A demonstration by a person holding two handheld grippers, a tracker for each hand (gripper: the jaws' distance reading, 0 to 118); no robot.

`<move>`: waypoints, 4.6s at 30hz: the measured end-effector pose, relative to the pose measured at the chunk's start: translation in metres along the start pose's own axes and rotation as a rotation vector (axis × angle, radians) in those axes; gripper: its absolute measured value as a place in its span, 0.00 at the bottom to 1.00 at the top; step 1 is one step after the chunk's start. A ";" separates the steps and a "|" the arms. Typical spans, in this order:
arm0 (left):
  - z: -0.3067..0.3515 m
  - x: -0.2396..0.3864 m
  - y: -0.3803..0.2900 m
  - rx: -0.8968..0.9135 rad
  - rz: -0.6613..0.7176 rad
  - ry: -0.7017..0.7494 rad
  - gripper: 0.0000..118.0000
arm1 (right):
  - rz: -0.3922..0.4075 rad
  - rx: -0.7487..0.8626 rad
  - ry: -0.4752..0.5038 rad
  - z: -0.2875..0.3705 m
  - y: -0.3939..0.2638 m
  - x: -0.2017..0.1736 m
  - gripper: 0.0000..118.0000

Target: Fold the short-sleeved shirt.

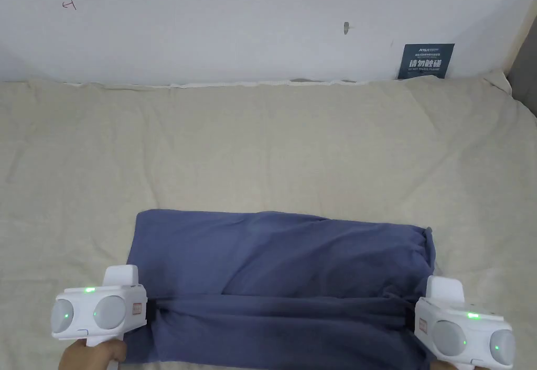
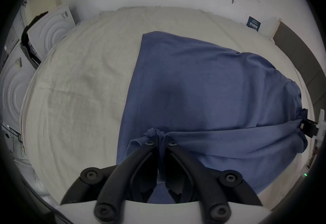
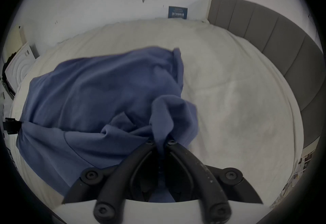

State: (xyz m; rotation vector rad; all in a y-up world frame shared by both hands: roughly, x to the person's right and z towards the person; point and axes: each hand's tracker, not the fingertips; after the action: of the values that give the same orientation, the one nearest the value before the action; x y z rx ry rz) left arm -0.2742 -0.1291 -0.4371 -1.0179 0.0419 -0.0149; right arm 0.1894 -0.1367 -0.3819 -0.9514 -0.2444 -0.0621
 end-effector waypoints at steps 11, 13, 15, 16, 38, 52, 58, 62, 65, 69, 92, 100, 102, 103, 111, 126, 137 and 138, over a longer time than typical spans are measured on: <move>0.096 0.006 0.004 0.276 0.037 -0.055 0.92 | -0.056 0.300 0.037 0.096 0.015 0.003 0.88; 0.135 0.013 0.003 0.400 0.031 -0.072 0.92 | -0.053 0.405 0.053 0.136 0.016 0.006 0.88; 0.175 0.023 -0.005 0.552 0.011 -0.077 0.92 | -0.048 0.516 0.051 0.166 0.012 0.015 0.88; 0.193 0.029 -0.011 0.614 -0.001 -0.078 0.93 | -0.048 0.576 0.049 0.184 0.006 0.017 0.88; 0.243 0.040 -0.090 0.700 -0.001 -0.079 0.00 | 0.041 0.755 0.047 0.273 -0.061 0.015 0.02; 0.093 -0.035 -0.037 0.110 0.105 -0.144 0.86 | 0.016 0.668 0.051 0.227 -0.042 0.021 0.02; 0.046 -0.044 -0.054 -0.016 0.135 -0.021 0.73 | -0.019 0.575 0.086 0.211 -0.039 0.016 0.02; 0.034 -0.039 -0.069 -0.027 0.099 -0.007 0.52 | -0.023 0.511 0.082 0.193 -0.037 0.019 0.03; 0.042 -0.033 -0.069 0.017 0.053 -0.030 0.32 | -0.040 0.399 0.101 0.167 -0.036 0.024 0.05; 0.054 -0.031 -0.065 0.042 0.038 -0.077 0.04 | -0.038 0.171 0.110 0.109 -0.040 0.028 0.56; 0.142 -0.060 -0.140 0.098 0.191 -0.126 0.04 | -0.057 0.054 0.139 0.149 -0.092 0.055 0.11; 0.108 -0.056 -0.204 -0.098 0.172 -0.050 0.04 | -0.158 -0.086 0.151 0.115 -0.156 0.064 0.12; 0.114 -0.051 -0.199 -0.068 0.200 -0.041 0.05 | -0.142 -0.072 0.137 0.124 -0.145 0.061 0.12; 0.116 -0.049 -0.196 -0.073 0.208 -0.030 0.10 | -0.128 -0.077 0.132 0.130 -0.142 0.058 0.14; 0.193 -0.029 -0.150 0.242 0.259 -0.179 0.98 | -0.007 0.240 0.130 0.216 -0.079 0.044 0.92; 0.277 0.052 -0.081 0.783 0.001 -0.055 0.01 | 0.075 0.765 0.094 0.300 -0.030 0.014 0.02; 0.199 0.024 -0.019 0.562 -0.053 -0.026 0.00 | 0.068 0.705 0.095 0.263 -0.008 0.011 0.02; 0.185 0.017 -0.010 0.525 -0.073 -0.039 0.00 | 0.064 0.698 0.092 0.258 -0.006 0.010 0.02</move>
State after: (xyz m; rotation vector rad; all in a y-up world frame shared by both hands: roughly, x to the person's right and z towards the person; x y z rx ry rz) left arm -0.2490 0.0220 -0.3323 -0.4945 -0.0343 -0.0685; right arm 0.1520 0.0702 -0.2313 -0.2602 -0.1328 0.0385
